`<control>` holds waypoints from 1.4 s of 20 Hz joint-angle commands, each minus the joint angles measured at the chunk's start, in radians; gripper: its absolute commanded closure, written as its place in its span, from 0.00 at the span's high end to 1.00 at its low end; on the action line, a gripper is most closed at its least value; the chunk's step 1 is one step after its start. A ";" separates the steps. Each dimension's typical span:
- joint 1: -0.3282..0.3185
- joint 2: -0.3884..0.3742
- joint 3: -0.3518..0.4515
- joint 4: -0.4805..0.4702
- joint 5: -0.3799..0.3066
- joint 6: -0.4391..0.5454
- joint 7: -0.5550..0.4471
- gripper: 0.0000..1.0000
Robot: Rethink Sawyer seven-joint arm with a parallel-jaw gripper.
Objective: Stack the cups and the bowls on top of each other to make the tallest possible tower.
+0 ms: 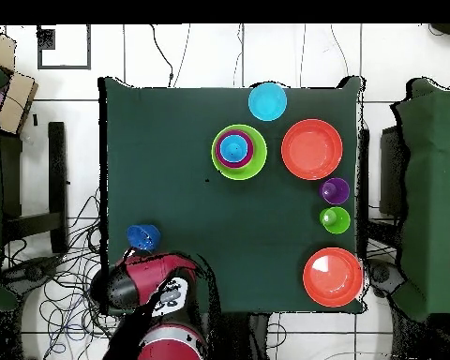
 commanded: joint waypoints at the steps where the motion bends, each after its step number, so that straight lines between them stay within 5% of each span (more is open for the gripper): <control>1: -0.058 -0.070 0.131 -0.041 0.043 0.197 0.014 0.00; 6: -0.090 -0.185 0.158 -0.045 0.057 0.361 -0.019 0.00; 11: -0.150 -0.238 0.215 -0.012 0.066 0.407 -0.041 0.00; 28: -0.300 -0.179 0.297 -0.094 -0.029 0.450 -0.166 0.00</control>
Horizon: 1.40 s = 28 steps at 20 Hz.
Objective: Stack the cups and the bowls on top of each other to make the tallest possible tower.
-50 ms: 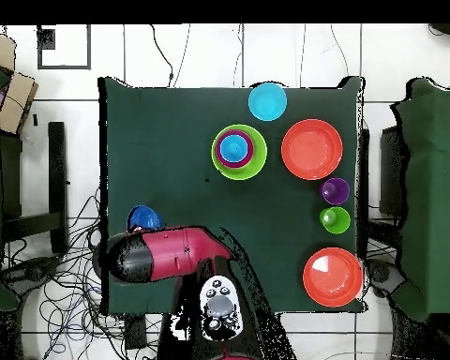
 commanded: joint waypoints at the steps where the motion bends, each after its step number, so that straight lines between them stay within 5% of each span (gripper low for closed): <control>1: -0.069 0.054 0.133 -0.075 -0.064 0.115 -0.170 0.00; 21: -0.278 0.064 0.284 -0.213 -0.067 0.344 -0.245 0.00; 28: -0.323 0.107 0.304 -0.335 -0.094 0.457 -0.279 0.00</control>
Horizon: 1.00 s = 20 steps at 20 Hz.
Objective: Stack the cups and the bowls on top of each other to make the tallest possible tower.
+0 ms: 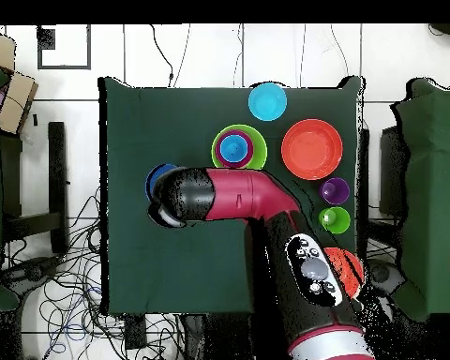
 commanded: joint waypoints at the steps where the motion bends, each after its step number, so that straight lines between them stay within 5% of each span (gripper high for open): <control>1: -0.035 0.113 0.091 -0.154 -0.094 0.163 -0.282 0.00; 12: -0.065 0.283 0.116 -0.437 -0.164 0.300 -0.369 0.00; 20: -0.131 0.345 0.175 -0.492 -0.169 0.344 -0.450 0.00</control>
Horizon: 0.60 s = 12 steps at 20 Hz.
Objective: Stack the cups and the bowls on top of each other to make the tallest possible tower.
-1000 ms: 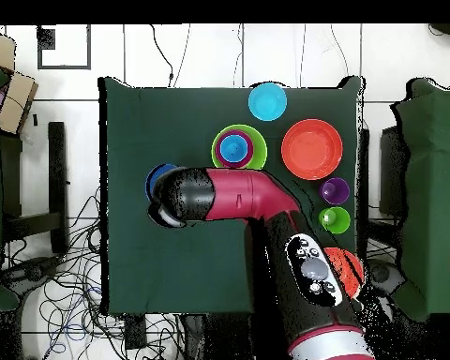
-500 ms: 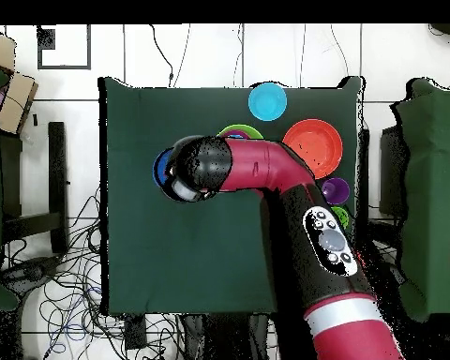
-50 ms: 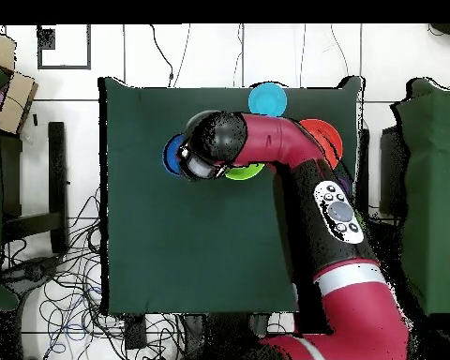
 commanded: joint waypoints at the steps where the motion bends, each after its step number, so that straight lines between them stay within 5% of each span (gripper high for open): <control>1: -0.052 0.100 0.087 -0.122 -0.071 0.109 -0.361 0.00; 8: -0.102 0.049 0.118 -0.050 -0.047 0.124 -0.374 0.00; 12: -0.085 -0.038 0.131 -0.051 -0.009 0.234 -0.330 0.00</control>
